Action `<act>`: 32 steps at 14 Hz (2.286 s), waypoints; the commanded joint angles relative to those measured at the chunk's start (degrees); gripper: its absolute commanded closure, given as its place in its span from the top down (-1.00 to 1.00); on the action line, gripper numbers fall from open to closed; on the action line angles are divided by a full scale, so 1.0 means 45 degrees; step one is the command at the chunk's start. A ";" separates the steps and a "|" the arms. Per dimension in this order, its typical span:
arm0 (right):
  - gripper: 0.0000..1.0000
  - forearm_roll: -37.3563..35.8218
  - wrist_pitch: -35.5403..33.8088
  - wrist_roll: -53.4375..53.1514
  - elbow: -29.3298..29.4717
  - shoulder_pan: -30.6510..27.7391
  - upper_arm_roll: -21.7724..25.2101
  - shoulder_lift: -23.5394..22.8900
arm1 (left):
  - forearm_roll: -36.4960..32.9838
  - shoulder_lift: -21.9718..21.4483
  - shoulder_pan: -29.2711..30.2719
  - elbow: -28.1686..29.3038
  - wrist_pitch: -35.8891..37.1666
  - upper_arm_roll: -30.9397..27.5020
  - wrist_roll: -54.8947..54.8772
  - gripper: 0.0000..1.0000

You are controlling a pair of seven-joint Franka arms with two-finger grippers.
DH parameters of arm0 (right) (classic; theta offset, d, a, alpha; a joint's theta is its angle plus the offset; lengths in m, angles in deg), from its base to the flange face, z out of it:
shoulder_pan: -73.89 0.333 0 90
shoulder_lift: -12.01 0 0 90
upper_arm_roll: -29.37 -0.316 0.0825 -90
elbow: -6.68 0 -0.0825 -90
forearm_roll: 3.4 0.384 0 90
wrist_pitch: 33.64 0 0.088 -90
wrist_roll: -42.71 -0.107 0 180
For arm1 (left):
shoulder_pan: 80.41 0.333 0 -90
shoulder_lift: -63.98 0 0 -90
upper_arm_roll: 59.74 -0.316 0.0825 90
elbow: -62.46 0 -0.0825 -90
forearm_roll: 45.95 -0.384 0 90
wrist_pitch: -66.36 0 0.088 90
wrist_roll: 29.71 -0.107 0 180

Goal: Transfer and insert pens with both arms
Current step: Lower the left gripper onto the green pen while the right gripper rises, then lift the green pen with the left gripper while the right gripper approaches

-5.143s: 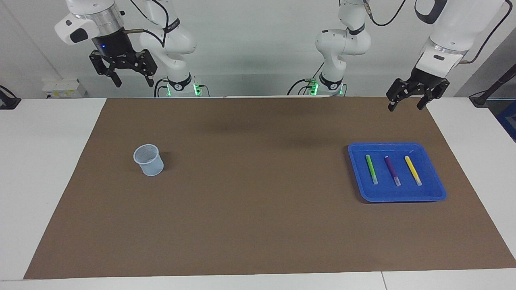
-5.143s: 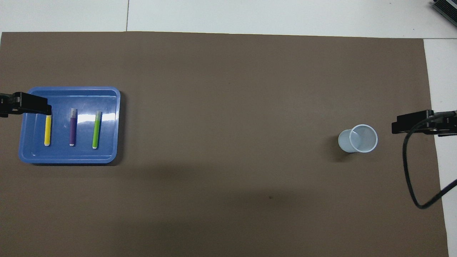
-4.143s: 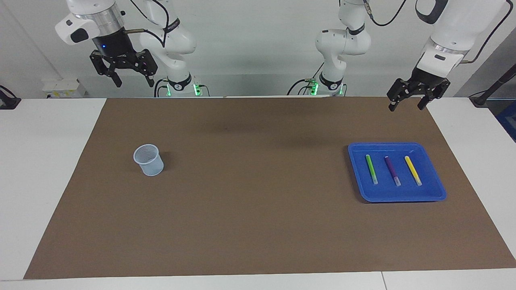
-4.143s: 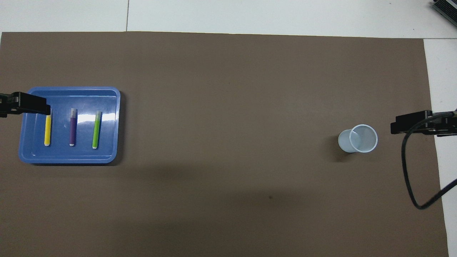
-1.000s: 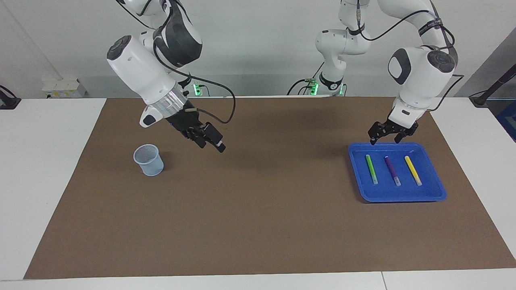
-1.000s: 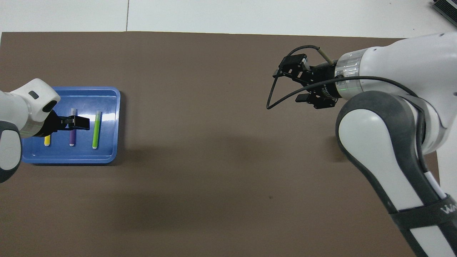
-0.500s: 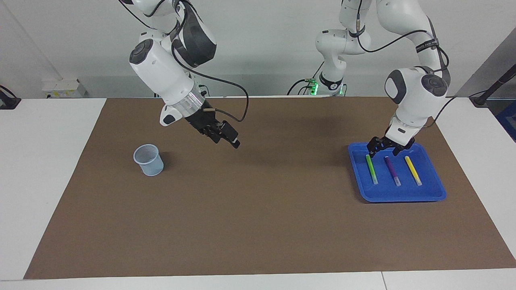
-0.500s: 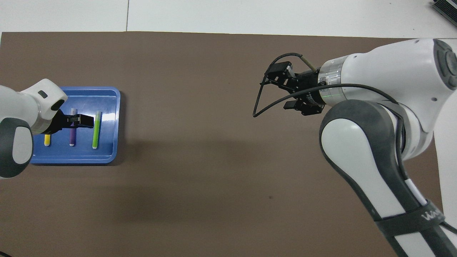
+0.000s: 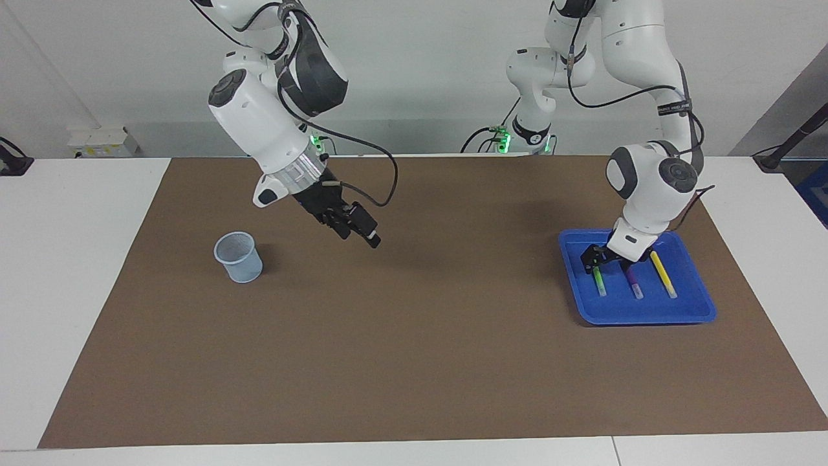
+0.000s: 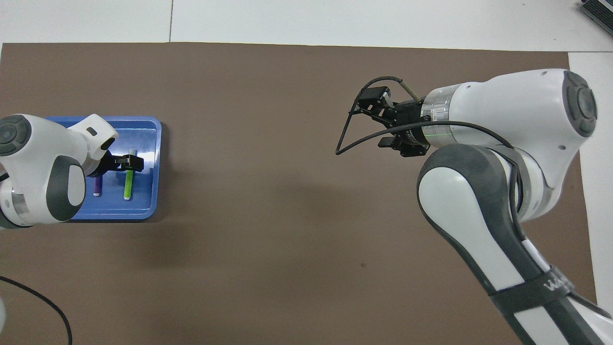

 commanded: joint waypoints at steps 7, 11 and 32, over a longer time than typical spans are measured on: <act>1.00 0.0378 0.0405 -0.0725 -0.0356 0.0147 -0.0057 0.0228 | 0.0425 0.0339 -0.0061 0.0477 -0.0984 0.0053 -0.0278 0.02; 1.00 0.0378 0.0542 -0.0705 -0.0376 0.0205 -0.0057 0.0228 | 0.0444 0.0358 -0.0080 0.0555 -0.1219 0.0053 -0.0161 -0.67; 1.00 0.0378 0.0523 -0.1193 -0.0688 0.1768 -0.0076 0.0541 | 0.0835 -0.0911 -0.0334 -0.2666 0.4091 -0.0006 0.2571 -1.00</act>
